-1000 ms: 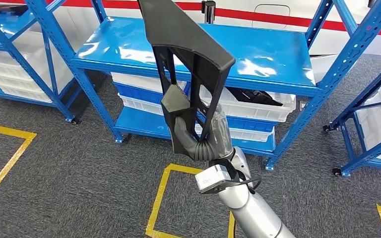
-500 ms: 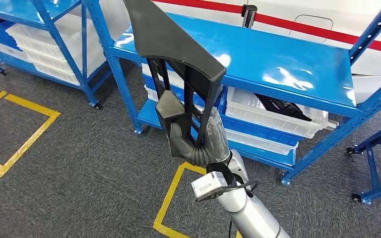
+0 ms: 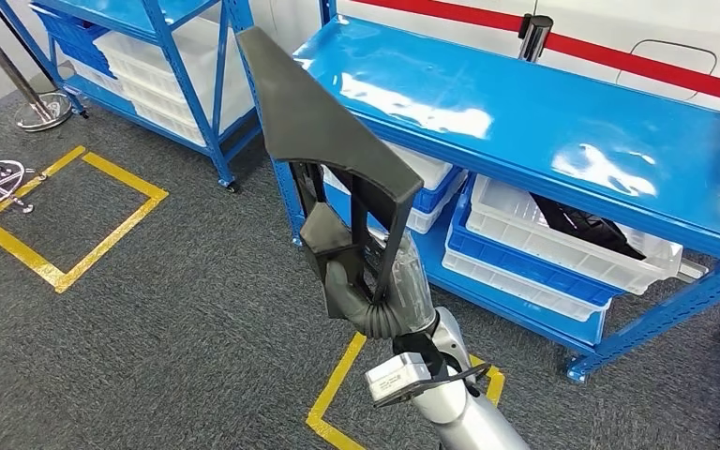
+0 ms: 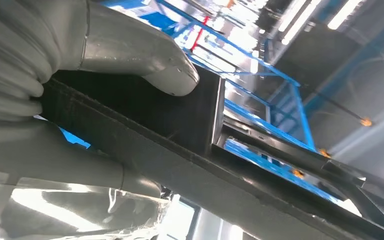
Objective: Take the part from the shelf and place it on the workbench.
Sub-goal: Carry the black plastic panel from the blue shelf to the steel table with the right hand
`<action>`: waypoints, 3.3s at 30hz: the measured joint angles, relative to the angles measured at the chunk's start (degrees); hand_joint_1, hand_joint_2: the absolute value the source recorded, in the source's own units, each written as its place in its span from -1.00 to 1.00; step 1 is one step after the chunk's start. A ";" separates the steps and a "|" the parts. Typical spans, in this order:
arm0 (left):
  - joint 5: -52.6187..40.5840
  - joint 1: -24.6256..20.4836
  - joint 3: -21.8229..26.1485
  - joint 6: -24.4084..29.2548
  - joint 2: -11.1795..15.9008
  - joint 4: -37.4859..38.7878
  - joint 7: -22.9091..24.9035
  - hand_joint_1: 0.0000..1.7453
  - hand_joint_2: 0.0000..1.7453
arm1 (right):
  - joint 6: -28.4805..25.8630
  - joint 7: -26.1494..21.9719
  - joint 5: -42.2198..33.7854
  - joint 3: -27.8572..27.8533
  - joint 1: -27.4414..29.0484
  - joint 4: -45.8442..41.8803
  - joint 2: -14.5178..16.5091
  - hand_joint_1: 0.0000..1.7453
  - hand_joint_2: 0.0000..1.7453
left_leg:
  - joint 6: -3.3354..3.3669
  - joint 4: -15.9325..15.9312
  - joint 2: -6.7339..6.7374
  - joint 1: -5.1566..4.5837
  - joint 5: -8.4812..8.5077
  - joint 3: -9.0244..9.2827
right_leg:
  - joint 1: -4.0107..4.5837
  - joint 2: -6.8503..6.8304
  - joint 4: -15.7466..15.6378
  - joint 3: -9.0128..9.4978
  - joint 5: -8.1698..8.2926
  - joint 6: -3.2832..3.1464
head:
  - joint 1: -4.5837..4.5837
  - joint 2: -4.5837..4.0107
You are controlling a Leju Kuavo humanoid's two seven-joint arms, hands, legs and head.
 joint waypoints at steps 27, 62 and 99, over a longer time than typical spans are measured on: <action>-0.69 -1.02 1.45 0.71 1.33 -0.27 4.32 -1.00 1.00 | 0.18 -3.48 0.56 -0.44 1.17 3.77 3.06 1.00 1.00 | 0.78 -5.32 -4.56 -0.07 3.30 2.56 | 0.06 1.34 0.68 0.02 -0.71 1.40 | 0.50 0.00; 1.11 -0.02 4.28 2.96 2.28 -0.17 4.40 -1.00 1.00 | -0.31 -6.23 0.09 2.26 -1.00 12.63 8.09 1.00 1.00 | -0.37 3.25 0.68 0.01 -1.26 -1.96 | 0.37 -0.76 0.16 0.15 -0.16 -0.85 | -0.02 0.00; -1.21 0.53 4.17 4.89 -0.13 -0.27 3.75 -1.00 1.00 | 10.54 -5.78 -5.16 -4.30 7.28 -2.88 3.33 1.00 1.00 | 0.61 0.75 4.64 -0.23 0.75 0.05 | 1.28 -5.08 0.59 0.23 -0.77 -0.88 | -0.12 0.00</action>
